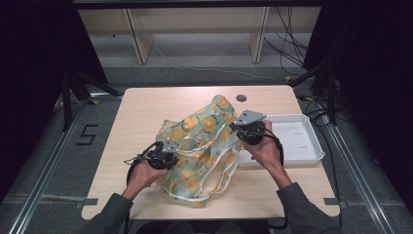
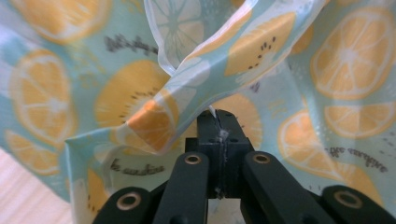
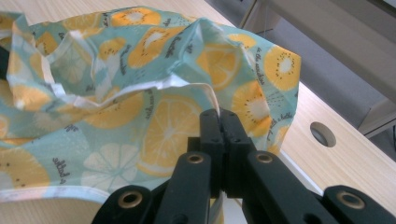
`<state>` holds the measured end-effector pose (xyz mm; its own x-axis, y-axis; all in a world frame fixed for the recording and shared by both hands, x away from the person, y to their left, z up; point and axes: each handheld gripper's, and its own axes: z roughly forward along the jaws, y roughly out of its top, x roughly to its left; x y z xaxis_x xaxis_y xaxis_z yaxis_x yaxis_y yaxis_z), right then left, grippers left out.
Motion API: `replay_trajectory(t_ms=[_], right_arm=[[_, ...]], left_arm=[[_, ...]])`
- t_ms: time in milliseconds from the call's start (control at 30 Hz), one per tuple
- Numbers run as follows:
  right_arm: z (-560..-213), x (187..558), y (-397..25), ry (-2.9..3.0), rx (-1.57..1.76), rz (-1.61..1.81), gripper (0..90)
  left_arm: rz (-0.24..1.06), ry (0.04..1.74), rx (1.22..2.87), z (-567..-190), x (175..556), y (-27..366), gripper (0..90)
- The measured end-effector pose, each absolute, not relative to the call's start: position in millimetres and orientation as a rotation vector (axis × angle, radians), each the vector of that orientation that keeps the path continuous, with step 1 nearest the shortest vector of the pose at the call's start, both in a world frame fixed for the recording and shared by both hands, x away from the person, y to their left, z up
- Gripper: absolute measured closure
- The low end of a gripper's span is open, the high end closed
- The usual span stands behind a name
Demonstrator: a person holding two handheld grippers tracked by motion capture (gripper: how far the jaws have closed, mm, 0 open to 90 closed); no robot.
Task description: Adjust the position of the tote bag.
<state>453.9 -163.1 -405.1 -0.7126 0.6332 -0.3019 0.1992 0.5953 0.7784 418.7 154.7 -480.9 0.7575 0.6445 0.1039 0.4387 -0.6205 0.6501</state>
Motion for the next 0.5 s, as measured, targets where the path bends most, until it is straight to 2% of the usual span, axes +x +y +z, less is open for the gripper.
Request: replay_trajectory(t_ms=[267, 500], right_arm=[[-408, 454, -166, 2.274, 0.66, 1.003, 87.4], [-413, 454, -164, 2.291, 0.643, 0.985, 85.0]], left_arm=[[0.495, 0.761, 2.245, -434, 420, 182, 89.8], [0.535, 0.793, 2.132, -405, 432, 191, 89.8]])
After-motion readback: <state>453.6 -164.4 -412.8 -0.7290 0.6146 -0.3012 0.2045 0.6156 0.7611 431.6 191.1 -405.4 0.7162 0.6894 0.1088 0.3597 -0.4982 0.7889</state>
